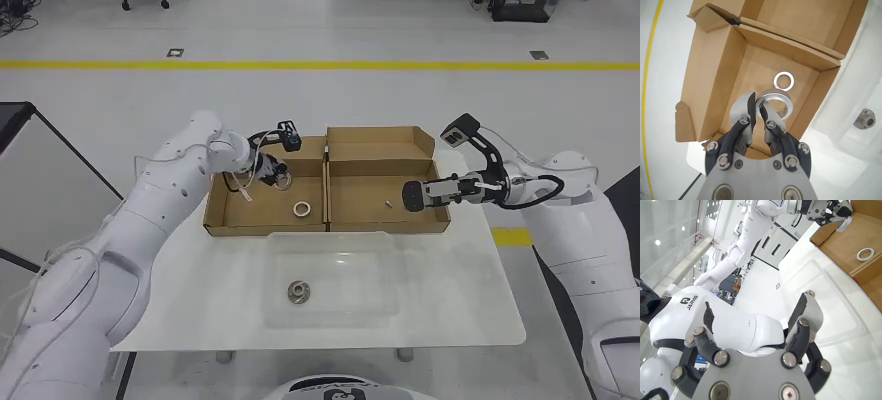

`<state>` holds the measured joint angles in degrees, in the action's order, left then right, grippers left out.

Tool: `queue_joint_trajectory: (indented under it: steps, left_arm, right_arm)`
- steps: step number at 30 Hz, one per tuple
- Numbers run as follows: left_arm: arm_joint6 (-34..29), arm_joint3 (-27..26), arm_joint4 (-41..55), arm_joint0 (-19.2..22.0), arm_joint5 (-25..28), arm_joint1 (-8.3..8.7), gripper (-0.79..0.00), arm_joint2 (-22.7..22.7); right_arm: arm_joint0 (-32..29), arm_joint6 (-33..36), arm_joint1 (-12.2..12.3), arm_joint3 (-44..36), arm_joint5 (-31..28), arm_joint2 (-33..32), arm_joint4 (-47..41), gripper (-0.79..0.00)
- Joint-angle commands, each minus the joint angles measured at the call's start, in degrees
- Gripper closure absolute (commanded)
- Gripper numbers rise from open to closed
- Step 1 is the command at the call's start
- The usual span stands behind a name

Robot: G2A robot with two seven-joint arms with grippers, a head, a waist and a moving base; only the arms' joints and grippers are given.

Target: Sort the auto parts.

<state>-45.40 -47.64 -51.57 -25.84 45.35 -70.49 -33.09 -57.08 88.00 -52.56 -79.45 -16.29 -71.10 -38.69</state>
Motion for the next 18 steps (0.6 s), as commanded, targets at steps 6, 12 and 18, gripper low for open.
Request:
queue_joint_trajectory:
  steps: [6,12,18]
  left_arm:
    - [6.0,5.7,-4.9,1.8,-2.3,-2.59,0.000,3.1]
    - [6.0,5.7,-4.9,1.8,-2.3,-2.59,0.000,3.1]
    - [5.6,4.1,-7.8,0.4,-5.6,-2.51,0.000,3.6]
  right_arm:
    - [0.0,0.0,0.0,0.0,0.0,0.0,0.0,-0.785]
    - [0.0,0.0,0.0,0.0,0.0,0.0,0.0,-0.785]
    - [0.0,0.0,0.0,0.0,0.0,0.0,0.0,-0.785]
